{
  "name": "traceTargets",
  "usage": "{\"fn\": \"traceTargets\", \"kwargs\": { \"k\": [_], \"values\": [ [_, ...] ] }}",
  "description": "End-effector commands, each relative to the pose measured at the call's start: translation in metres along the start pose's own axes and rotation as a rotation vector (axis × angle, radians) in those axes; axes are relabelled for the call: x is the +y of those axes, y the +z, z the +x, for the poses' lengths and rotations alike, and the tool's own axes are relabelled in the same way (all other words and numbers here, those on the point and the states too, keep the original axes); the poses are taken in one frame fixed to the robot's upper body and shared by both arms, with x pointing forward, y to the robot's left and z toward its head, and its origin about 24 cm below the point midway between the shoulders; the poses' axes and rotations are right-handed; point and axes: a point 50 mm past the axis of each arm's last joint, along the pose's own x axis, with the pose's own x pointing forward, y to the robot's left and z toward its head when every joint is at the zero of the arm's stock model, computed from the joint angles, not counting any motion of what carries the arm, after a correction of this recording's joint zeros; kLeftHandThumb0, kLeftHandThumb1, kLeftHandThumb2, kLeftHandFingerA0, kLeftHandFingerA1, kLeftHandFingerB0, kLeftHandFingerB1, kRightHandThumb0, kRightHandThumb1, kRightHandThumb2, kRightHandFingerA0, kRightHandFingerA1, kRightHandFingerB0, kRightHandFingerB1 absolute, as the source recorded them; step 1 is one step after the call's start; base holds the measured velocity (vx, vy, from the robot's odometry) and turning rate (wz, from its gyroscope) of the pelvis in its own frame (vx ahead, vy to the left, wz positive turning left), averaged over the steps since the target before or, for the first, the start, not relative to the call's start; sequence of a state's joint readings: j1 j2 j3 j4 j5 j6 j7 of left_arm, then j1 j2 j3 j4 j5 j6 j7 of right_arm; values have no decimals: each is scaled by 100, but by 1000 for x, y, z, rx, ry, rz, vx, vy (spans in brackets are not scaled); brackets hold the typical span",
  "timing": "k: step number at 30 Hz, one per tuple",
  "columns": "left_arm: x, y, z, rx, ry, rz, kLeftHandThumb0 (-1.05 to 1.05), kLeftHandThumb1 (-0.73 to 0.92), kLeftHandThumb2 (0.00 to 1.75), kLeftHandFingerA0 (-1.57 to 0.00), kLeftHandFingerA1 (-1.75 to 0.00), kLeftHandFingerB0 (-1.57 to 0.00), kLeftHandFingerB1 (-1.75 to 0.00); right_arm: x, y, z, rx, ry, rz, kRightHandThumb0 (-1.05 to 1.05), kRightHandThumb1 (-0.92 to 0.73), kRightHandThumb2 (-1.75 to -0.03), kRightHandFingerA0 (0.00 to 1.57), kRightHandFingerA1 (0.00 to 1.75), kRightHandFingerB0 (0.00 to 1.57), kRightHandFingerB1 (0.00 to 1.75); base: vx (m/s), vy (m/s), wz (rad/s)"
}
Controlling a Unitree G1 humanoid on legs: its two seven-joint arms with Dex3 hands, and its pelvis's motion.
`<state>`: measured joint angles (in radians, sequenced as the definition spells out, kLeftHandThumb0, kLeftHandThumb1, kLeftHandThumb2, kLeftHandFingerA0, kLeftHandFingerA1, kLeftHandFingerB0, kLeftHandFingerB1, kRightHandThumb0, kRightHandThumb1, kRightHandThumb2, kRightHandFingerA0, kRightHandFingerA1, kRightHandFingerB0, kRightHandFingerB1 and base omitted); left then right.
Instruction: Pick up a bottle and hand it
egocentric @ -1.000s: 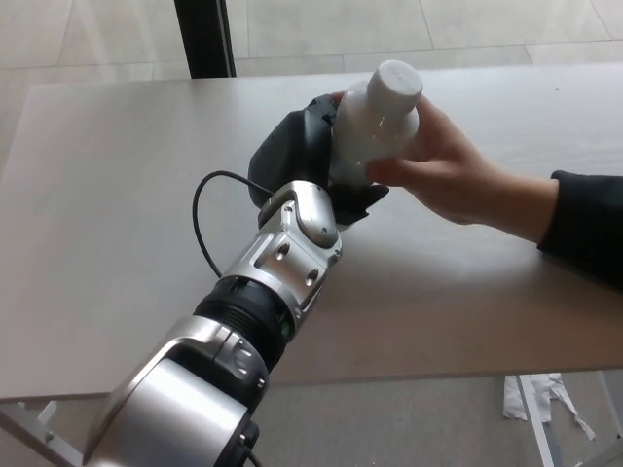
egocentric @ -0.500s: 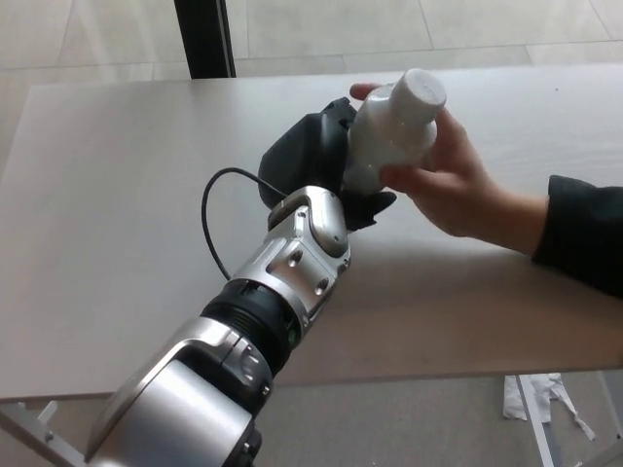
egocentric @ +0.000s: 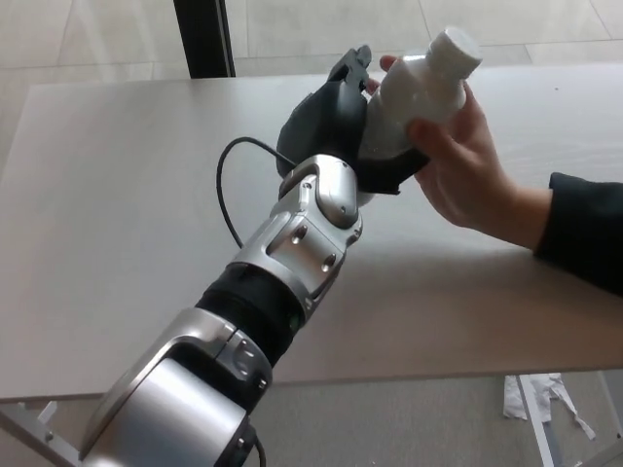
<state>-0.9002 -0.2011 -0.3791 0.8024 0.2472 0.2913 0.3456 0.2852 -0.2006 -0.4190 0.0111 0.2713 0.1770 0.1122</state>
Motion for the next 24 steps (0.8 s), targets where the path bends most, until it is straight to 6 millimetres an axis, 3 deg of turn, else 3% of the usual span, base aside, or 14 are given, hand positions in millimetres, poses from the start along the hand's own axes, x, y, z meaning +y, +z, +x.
{"fn": "traceTargets", "kwargs": {
  "k": [1,2,3,4,5,10,11,12,13,14,15,17,22,24],
  "values": [
    [50,6,-2,-9,-124,-30,-102,61,92,0,-23,0,-17,-18,2,-5,-11,-82,-30,-74,-60,-58,82,107,37,53,0,0,0],
    [75,-1,-9,-44,-86,-58,-105,62,93,0,-17,0,-14,-19,1,-5,-9,-80,-5,-73,-60,-58,85,90,38,54,0,0,0],
    [90,-4,-16,-72,-59,-74,-105,63,92,0,-15,0,-11,-20,1,-4,-5,-83,-9,-74,-45,-91,92,96,34,60,0,0,0],
    [91,-4,-18,-74,-58,-75,-105,63,92,0,-15,0,-11,-20,1,-4,-4,-83,-10,-74,-45,-91,92,96,34,60,0,0,0],
    [118,-12,-34,-140,-39,-93,-105,61,92,0,-18,0,-16,-20,0,-4,-4,-86,-5,-73,-60,-58,107,99,37,55,0,0,0],
    [162,-28,-78,-215,3,-87,-105,60,95,0,-8,0,-7,-28,-2,-8,10,-106,-12,-74,-58,-60,106,122,35,53,0,0,0],
    [189,-43,-109,-219,40,-69,-105,60,95,0,-9,0,-9,-30,-1,-7,9,-130,-44,-75,-57,-61,118,151,36,54,0,0,0],
    [209,-59,-133,-201,78,-61,-105,60,93,0,-8,0,-3,-34,0,-6,7,-143,-30,-61,-40,-94,147,143,32,62,0,0,0],
    [217,-66,-142,-190,92,-53,-105,60,93,0,-8,0,-3,-36,1,-6,0,-146,-22,-61,-40,-94,147,143,32,62,0,0,0],
    [223,-73,-149,-176,99,-53,-105,59,92,0,-9,0,-3,-37,0,-6,-4,-145,-20,-72,-61,-59,115,143,35,51,0,0,0],
    [242,-95,-172,-116,154,-60,-105,60,93,0,-3,0,-3,-41,1,-7,0,-140,-19,-80,-57,-60,71,108,35,61,0,0,0],
    [267,-122,-214,13,285,-77,-105,61,93,0,-4,0,-6,-46,1,-7,33,-150,-33,-82,-58,-58,79,86,36,64,0,0,0],
    [341,-192,-342,329,805,-206,-105,63,98,-1,-35,0,-14,-55,4,-9,34,-159,-18,-80,-60,-58,88,103,32,66,0,0,0],
    [351,-199,-360,346,882,-214,-105,64,98,-2,-41,0,-15,-55,4,-10,35,-160,-15,-79,-59,-58,82,100,31,65,0,0,0]
  ]
}}
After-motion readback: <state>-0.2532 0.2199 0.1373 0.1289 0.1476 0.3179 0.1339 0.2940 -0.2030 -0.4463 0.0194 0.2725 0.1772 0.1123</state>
